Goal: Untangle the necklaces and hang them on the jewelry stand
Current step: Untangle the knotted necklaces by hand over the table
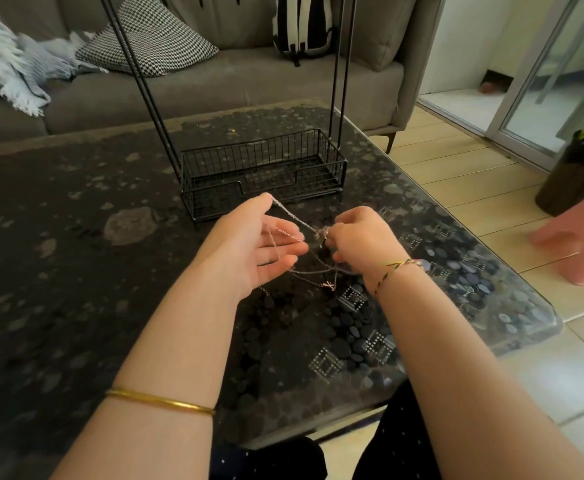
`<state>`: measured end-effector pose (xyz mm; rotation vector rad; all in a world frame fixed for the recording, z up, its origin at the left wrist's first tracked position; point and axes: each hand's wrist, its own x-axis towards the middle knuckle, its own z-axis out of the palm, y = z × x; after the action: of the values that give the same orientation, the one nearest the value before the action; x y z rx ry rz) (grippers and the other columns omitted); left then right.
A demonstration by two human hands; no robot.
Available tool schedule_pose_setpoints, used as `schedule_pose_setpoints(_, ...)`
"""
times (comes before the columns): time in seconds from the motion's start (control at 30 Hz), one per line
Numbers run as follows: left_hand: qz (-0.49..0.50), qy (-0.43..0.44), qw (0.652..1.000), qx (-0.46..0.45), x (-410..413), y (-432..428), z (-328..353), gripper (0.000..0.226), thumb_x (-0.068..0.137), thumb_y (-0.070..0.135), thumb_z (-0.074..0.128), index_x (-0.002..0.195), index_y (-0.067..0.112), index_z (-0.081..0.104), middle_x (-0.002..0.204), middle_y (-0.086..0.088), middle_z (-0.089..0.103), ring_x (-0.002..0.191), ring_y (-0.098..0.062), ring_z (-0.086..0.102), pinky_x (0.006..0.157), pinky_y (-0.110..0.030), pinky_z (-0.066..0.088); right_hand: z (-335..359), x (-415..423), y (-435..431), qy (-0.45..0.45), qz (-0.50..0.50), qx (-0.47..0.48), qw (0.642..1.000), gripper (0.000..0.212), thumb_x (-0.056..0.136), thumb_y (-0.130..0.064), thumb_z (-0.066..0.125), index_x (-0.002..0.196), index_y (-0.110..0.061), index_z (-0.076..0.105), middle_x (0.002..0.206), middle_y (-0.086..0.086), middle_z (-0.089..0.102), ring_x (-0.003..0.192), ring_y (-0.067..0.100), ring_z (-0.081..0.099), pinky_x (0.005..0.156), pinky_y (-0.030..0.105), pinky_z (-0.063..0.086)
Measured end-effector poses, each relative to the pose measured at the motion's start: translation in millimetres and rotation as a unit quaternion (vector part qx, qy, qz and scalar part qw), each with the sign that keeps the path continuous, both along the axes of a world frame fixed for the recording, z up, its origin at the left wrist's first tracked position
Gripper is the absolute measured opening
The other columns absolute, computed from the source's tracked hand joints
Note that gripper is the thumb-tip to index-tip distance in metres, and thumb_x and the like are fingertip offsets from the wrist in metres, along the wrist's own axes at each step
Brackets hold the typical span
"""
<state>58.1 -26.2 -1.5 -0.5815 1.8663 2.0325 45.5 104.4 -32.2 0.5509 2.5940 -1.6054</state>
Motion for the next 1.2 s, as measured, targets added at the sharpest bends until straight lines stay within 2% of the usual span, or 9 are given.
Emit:
schedule_pose_setpoints(0.13,-0.028,-0.007,0.999,0.033,0,2,-1,0.048,0.098,0.041,0.041,0.095,0.0,0.066,0.089,-0.015,0.073,0.078,-0.023,0.073,0.05,-0.023,0.056,-3,5,-1,0.026,0.026,0.115,0.993,0.033,0.088,-0.016,0.047,0.121,-0.014,0.05,0.118,0.007,0.058,0.108,0.027,0.055,0.09,0.036,0.046)
schedule_pose_setpoints(0.2,-0.035,-0.009,0.998,0.044,0,2,-1,0.047,0.098,0.042,0.042,0.102,0.0,0.062,0.092,-0.018,0.072,0.079,-0.026,0.073,0.05,-0.024,0.057,1,8,-2,0.085,0.022,0.164,0.982,0.028,0.086,-0.016,0.049,0.112,-0.019,0.057,0.114,0.005,0.06,0.108,0.026,0.055,0.091,0.038,0.046)
schedule_pose_setpoints(0.33,-0.044,-0.013,0.997,0.062,1,3,1,0.049,0.096,0.045,0.047,0.105,-0.001,0.06,0.089,-0.022,0.071,0.072,-0.028,0.073,0.055,-0.029,0.059,14,14,-8,0.195,0.082,0.078,0.974,0.017,0.081,-0.009,0.057,0.083,-0.021,0.069,0.081,-0.01,0.063,0.08,0.007,0.058,0.068,0.017,0.047)
schedule_pose_setpoints(0.43,-0.05,-0.009,0.997,0.062,1,3,0,0.049,0.095,0.045,0.047,0.099,-0.001,0.062,0.081,-0.019,0.07,0.067,-0.026,0.071,0.058,-0.031,0.06,17,17,-12,0.193,0.133,0.085,0.968,0.013,0.079,-0.011,0.063,0.084,-0.019,0.072,0.071,-0.015,0.06,0.075,0.006,0.058,0.072,0.023,0.049)
schedule_pose_setpoints(0.57,-0.063,-0.001,0.996,0.062,0,3,-1,0.05,0.094,0.047,0.047,0.098,0.0,0.065,0.078,-0.015,0.072,0.066,-0.025,0.071,0.059,-0.031,0.06,15,18,-14,0.176,0.158,0.11,0.965,0.01,0.077,-0.014,0.067,0.084,-0.019,0.073,0.078,-0.007,0.065,0.081,0.013,0.062,0.078,0.034,0.053)
schedule_pose_setpoints(0.7,-0.078,0.001,0.996,0.052,0,1,-1,0.052,0.094,0.05,0.046,0.103,0.002,0.065,0.078,-0.018,0.072,0.07,-0.027,0.072,0.063,-0.033,0.06,13,17,-13,0.18,0.147,0.135,0.963,0.006,0.077,-0.016,0.066,0.079,-0.02,0.069,0.081,-0.003,0.066,0.081,0.014,0.061,0.076,0.033,0.051)
schedule_pose_setpoints(0.83,-0.078,-0.006,0.996,0.042,1,1,-1,0.053,0.094,0.052,0.044,0.106,0.004,0.064,0.093,-0.024,0.07,0.081,-0.032,0.072,0.066,-0.034,0.061,20,18,-12,0.175,0.126,0.071,0.974,0.008,0.079,-0.011,0.06,0.075,-0.015,0.066,0.069,-0.01,0.059,0.07,0.006,0.055,0.067,0.023,0.047)
schedule_pose_setpoints(1.0,-0.079,-0.011,0.996,0.04,0,1,-1,0.055,0.093,0.054,0.045,0.119,0.007,0.059,0.097,-0.027,0.07,0.087,-0.035,0.071,0.065,-0.036,0.061,19,18,-11,0.133,0.106,-0.037,0.985,0.01,0.079,-0.007,0.057,0.078,-0.009,0.066,0.077,0.006,0.067,0.074,0.02,0.064,0.075,0.039,0.056)
schedule_pose_setpoints(1.2,-0.077,-0.01,0.996,0.038,0,0,-1,0.055,0.092,0.054,0.046,0.125,0.011,0.056,0.089,-0.024,0.069,0.078,-0.033,0.071,0.066,-0.037,0.061,14,19,-7,0.097,0.168,-0.019,0.981,0.023,0.086,0.0,0.052,0.087,-0.018,0.067,0.063,0.008,0.065,0.053,0.008,0.056,0.059,0.021,0.047)
